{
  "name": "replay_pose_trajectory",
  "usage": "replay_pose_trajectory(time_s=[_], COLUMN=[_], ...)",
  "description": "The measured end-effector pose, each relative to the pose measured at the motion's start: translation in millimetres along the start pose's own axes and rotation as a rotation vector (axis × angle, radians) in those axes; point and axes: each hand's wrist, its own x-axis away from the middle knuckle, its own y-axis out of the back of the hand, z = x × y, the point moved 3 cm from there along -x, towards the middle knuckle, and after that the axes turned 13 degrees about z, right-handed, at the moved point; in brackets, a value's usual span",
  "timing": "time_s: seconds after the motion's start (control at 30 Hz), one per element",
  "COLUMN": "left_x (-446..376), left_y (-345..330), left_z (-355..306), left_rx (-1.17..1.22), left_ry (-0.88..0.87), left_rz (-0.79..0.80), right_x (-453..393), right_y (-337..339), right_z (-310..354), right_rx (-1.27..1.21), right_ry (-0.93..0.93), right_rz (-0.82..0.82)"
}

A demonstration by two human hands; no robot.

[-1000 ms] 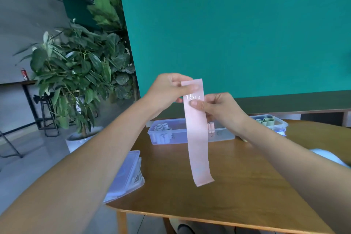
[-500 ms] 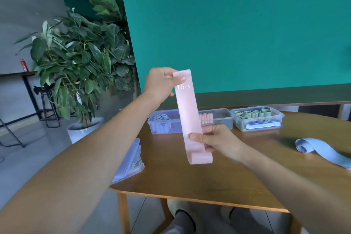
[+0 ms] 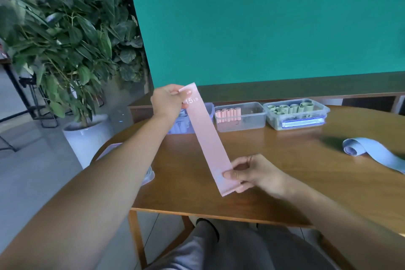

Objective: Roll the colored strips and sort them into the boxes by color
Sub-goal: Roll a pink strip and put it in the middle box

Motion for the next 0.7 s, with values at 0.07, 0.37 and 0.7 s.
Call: replay_pose_trajectory(time_s=[0.07, 0.37, 0.7], left_x=[-4.7, -7.5, -13.1], left_y=[-0.1, -23.9, -48.7], left_z=[12.0, 79.4, 155.3], left_rx=[-0.02, -0.134, -0.201], left_ry=[0.016, 0.133, 0.209], left_rz=[-0.008, 0.03, 0.057], right_x=[0.9, 3.6, -22.7], right_y=[1.5, 4.7, -1.1], right_z=[-6.9, -18.7, -20.7], right_rx=[-0.014, -0.003, 0.123], right_ry=[-0.038, -0.036, 0.053], right_rz=[0.038, 0.023, 0.052])
